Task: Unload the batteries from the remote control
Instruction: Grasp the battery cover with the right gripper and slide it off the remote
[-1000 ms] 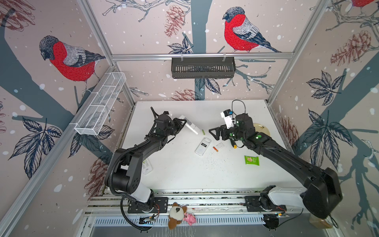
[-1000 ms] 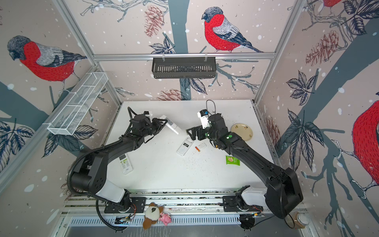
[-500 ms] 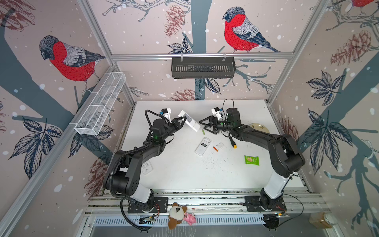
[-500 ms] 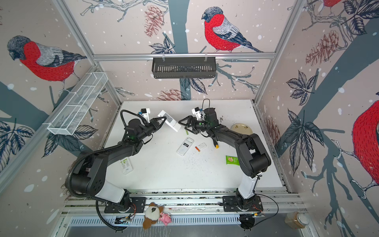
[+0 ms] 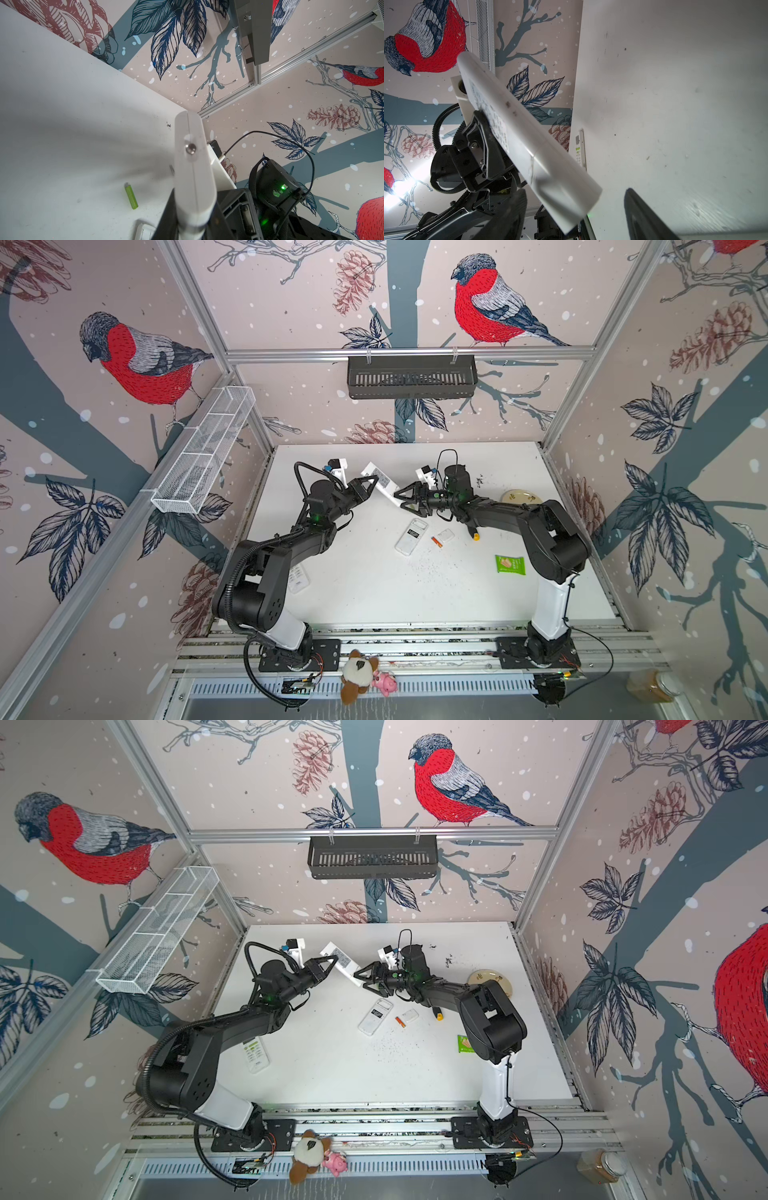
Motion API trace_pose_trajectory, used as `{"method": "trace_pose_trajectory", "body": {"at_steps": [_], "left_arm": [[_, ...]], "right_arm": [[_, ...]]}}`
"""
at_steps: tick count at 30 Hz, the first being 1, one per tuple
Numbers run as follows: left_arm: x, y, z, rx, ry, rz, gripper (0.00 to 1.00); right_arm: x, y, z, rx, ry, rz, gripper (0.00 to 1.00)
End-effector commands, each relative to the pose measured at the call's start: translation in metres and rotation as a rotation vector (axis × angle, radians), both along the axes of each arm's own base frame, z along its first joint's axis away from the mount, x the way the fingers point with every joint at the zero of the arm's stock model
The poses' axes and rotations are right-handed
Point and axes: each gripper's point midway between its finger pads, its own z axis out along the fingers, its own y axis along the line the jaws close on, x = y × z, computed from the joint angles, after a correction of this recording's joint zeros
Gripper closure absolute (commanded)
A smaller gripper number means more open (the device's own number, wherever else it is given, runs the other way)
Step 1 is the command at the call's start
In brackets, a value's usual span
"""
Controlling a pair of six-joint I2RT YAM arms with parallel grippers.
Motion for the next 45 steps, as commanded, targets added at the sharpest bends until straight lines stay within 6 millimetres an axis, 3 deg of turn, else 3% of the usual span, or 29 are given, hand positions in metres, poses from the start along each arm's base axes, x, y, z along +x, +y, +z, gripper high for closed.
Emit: {"method": "trace_pose_trajectory", "body": {"at_steps": [1, 9, 17, 24, 36, 45], "left_arm": [[-0.001, -0.001, 0.023, -0.019, -0.099, -0.014, 1.00], [-0.003, -0.002, 0.022, -0.022, -0.106, -0.022, 1.00], [0.001, 0.004, 0.024, -0.013, -0.120, -0.004, 1.00], [0.004, 0.012, 0.018, -0.002, -0.108, 0.014, 1.00], [0.003, 0.040, -0.015, 0.062, -0.038, 0.085, 1.00], [-0.006, 0.092, -0.042, 0.116, 0.039, 0.227, 1.00]], "right_arm": [[0.007, 0.005, 0.007, 0.038, -0.015, -0.015, 0.31], [0.011, 0.012, -0.003, 0.038, 0.011, -0.022, 0.46], [0.004, 0.013, -0.018, 0.013, 0.040, -0.013, 0.73], [0.005, 0.013, -0.015, 0.025, 0.040, -0.014, 0.67], [0.004, 0.014, -0.018, 0.017, 0.046, -0.007, 0.84], [0.009, 0.018, -0.041, -0.076, 0.083, -0.001, 0.92]]}}
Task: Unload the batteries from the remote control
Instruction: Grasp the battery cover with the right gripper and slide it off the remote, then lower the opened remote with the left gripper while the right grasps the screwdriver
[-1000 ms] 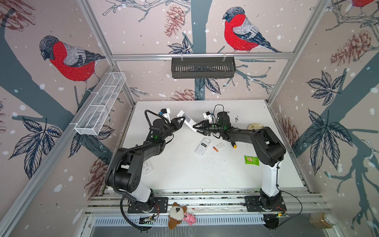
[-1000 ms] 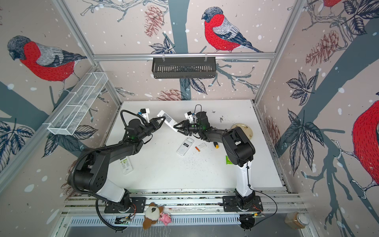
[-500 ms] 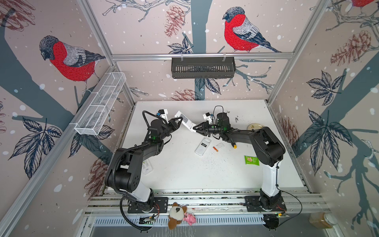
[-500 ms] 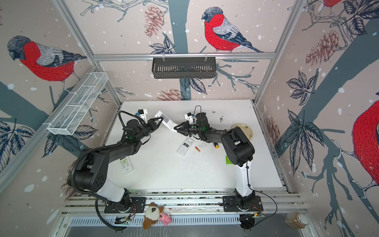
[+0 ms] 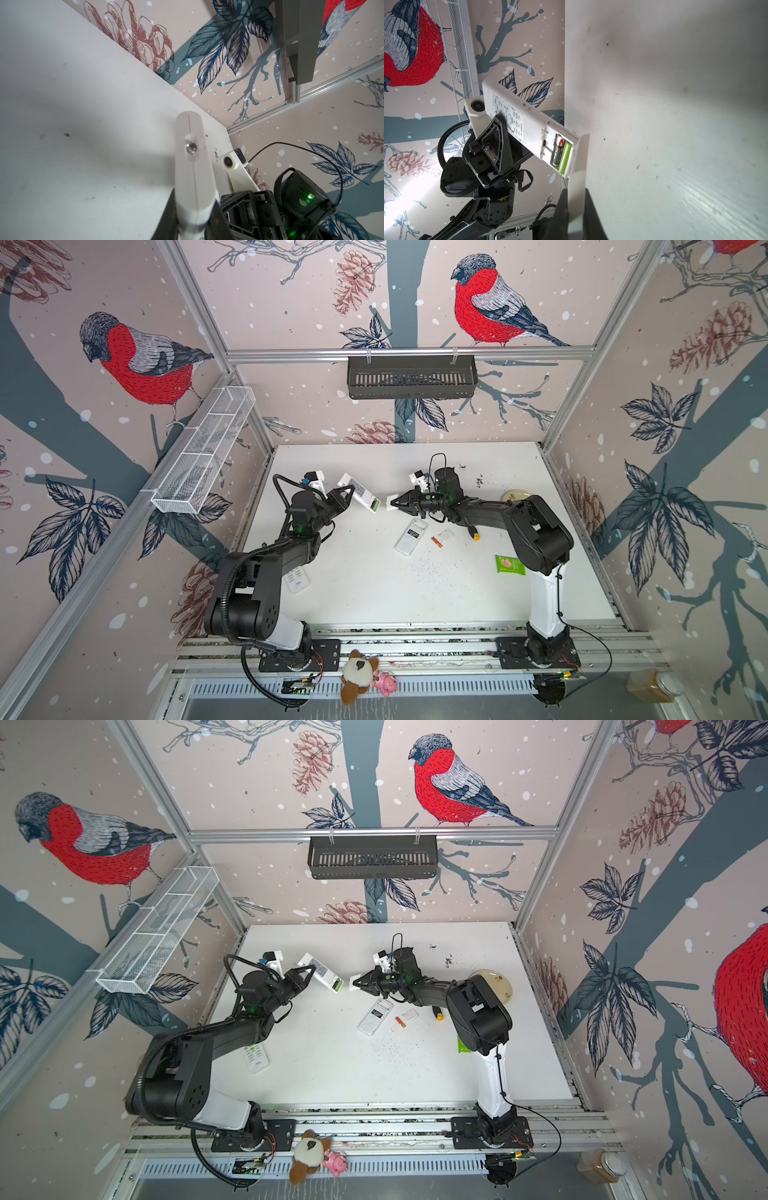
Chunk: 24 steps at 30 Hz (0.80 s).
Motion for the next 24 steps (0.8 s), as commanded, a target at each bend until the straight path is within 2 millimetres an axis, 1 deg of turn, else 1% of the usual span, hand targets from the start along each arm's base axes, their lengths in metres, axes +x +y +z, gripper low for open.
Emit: {"method": "trace_pose_trajectory", "body": {"at_steps": [1, 4, 8, 12, 13, 16, 18, 20, 21, 23, 24], "left_arm": [[-0.002, 0.012, 0.003, 0.026, -0.031, 0.024, 1.00], [-0.006, 0.020, 0.000, 0.026, -0.022, 0.041, 1.00], [-0.013, 0.019, 0.002, 0.038, -0.015, 0.024, 1.00], [-0.022, 0.020, 0.005, 0.040, -0.012, 0.026, 1.00], [-0.024, 0.020, 0.005, 0.039, -0.011, 0.024, 1.00], [-0.030, 0.017, 0.003, 0.032, -0.004, 0.010, 1.00], [-0.033, 0.016, 0.004, 0.028, -0.005, 0.002, 1.00], [-0.037, 0.015, 0.004, 0.022, -0.006, -0.002, 1.00], [-0.038, 0.015, 0.006, 0.021, -0.009, -0.005, 1.00], [-0.041, 0.013, 0.007, 0.010, -0.009, -0.014, 1.00], [-0.042, 0.013, 0.008, -0.003, -0.011, -0.017, 1.00]], "right_arm": [[0.001, 0.000, -0.011, -0.036, 0.019, 0.003, 0.92], [0.007, -0.002, -0.026, -0.108, 0.047, -0.005, 0.94], [0.018, -0.010, -0.057, -0.347, 0.064, -0.012, 0.93], [0.027, -0.011, -0.077, -0.548, 0.028, 0.007, 0.94], [0.029, -0.010, -0.080, -0.573, 0.017, 0.012, 0.94], [0.029, -0.003, -0.088, -0.571, 0.012, 0.019, 0.93], [0.030, 0.004, -0.087, -0.529, 0.000, 0.020, 0.93], [0.028, 0.012, -0.082, -0.464, -0.012, 0.024, 0.93], [0.028, 0.015, -0.080, -0.450, -0.019, 0.026, 0.90], [0.028, 0.017, -0.076, -0.438, -0.026, 0.039, 0.81], [0.029, 0.015, -0.075, -0.435, -0.026, 0.044, 0.71]]}}
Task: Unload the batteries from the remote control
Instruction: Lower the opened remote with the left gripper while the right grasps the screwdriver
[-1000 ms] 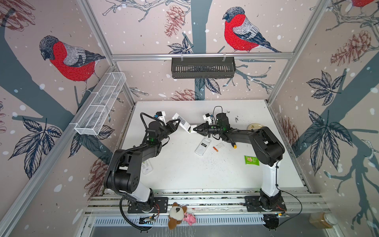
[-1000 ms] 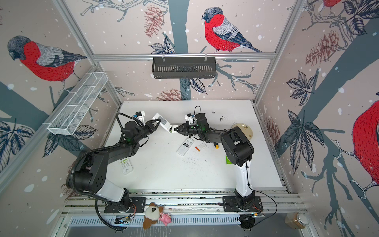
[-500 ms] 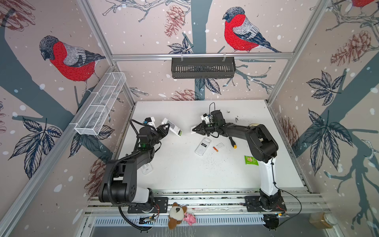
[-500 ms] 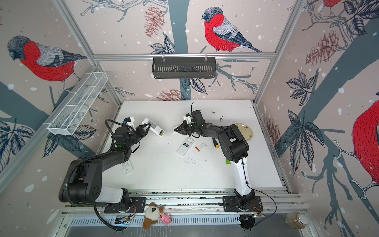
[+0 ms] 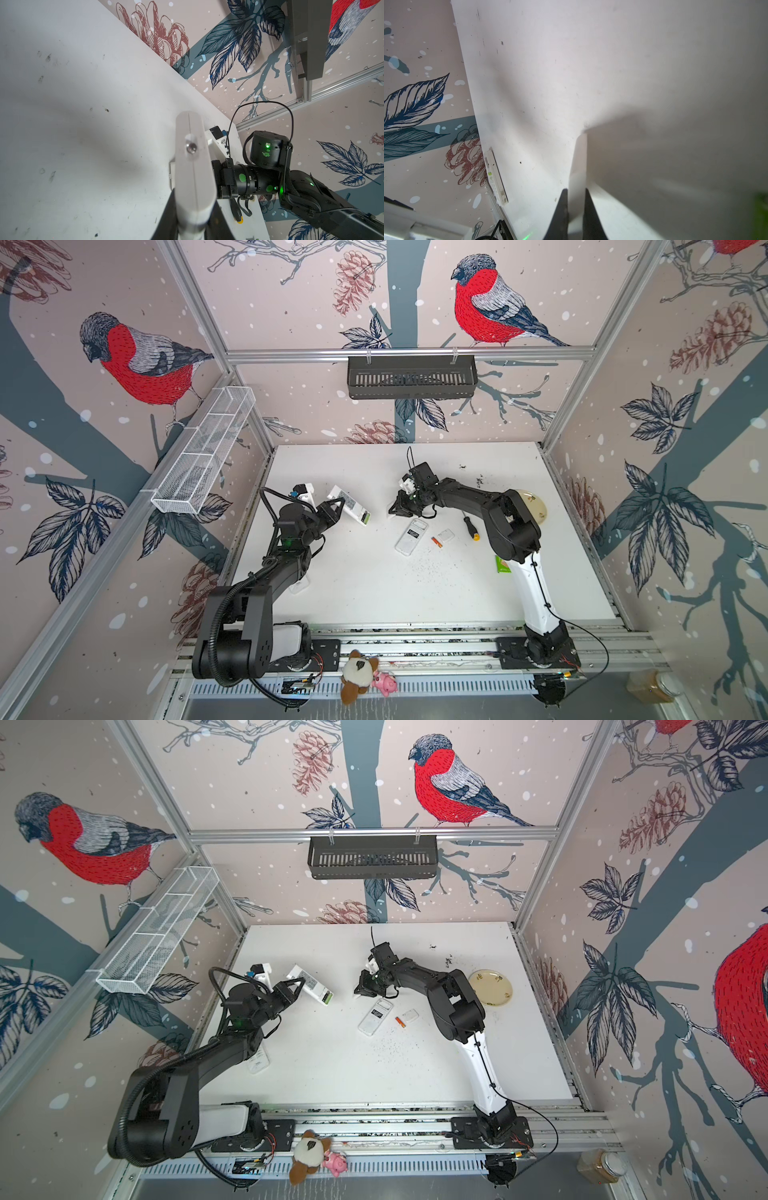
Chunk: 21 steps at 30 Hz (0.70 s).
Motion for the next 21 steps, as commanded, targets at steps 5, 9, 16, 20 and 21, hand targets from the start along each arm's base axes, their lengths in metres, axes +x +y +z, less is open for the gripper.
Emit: {"method": "trace_pose_trajectory", "body": {"at_steps": [5, 9, 16, 20, 21], "left_arm": [[-0.014, -0.010, 0.012, -0.120, -0.040, -0.042, 1.00], [-0.025, -0.021, 0.011, -0.168, -0.026, -0.061, 1.00], [-0.055, -0.027, -0.006, -0.216, 0.037, 0.001, 1.00], [-0.073, -0.028, -0.020, -0.220, 0.082, 0.043, 1.00], [-0.077, -0.032, -0.023, -0.213, 0.091, 0.040, 1.00]], "right_arm": [[0.009, -0.027, 0.016, 0.001, -0.023, -0.007, 0.41], [0.012, -0.056, 0.046, 0.015, -0.068, -0.015, 0.28], [-0.001, -0.097, 0.106, 0.029, -0.178, 0.001, 0.18], [-0.007, -0.160, 0.093, -0.181, -0.175, -0.079, 0.17], [-0.012, -0.176, 0.087, -0.231, -0.173, -0.087, 0.17]]}}
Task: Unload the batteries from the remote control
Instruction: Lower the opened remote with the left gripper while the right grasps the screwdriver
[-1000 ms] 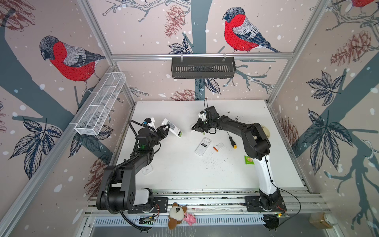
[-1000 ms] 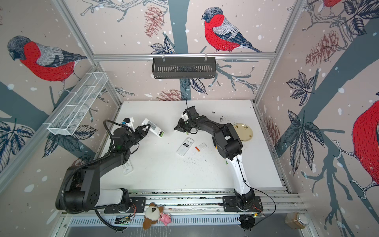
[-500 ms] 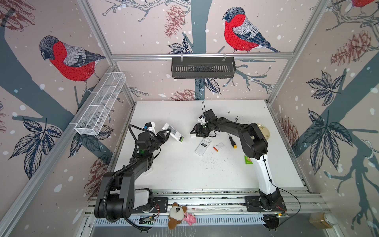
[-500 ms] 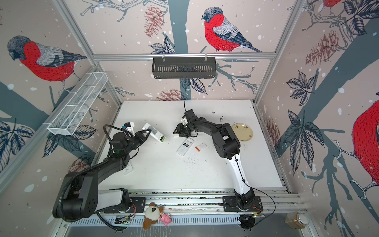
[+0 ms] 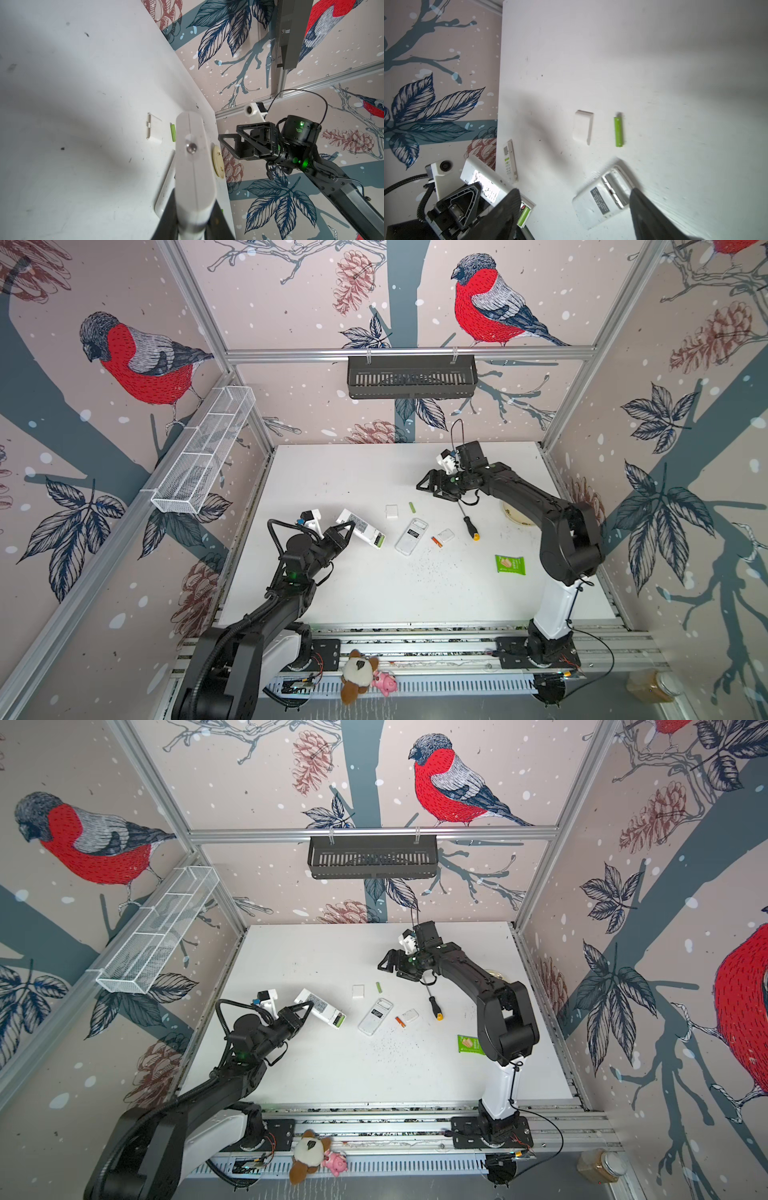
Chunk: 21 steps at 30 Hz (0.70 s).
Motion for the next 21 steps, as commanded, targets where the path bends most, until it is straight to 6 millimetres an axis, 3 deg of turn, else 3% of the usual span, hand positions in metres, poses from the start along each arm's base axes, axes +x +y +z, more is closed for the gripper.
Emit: {"method": "trace_pose_trajectory", "body": {"at_steps": [1, 4, 7, 14, 21], "left_arm": [[-0.005, -0.002, -0.003, -0.011, 0.018, 0.043, 1.00], [-0.015, -0.016, -0.016, -0.018, 0.044, 0.015, 1.00], [-0.024, -0.032, -0.028, -0.014, 0.077, -0.020, 1.00], [-0.036, -0.043, -0.054, 0.008, 0.127, -0.039, 1.00], [-0.027, -0.059, -0.058, -0.007, 0.096, -0.090, 1.00]], "right_arm": [[-0.023, -0.054, -0.034, -0.239, 0.047, -0.030, 0.17], [-0.040, -0.087, -0.053, -0.344, 0.071, -0.046, 0.17], [-0.053, -0.108, -0.065, -0.431, 0.066, -0.053, 0.17], [-0.068, -0.117, -0.087, -0.472, 0.085, -0.025, 0.22], [-0.063, -0.127, -0.107, -0.550, 0.098, -0.015, 0.31]]}}
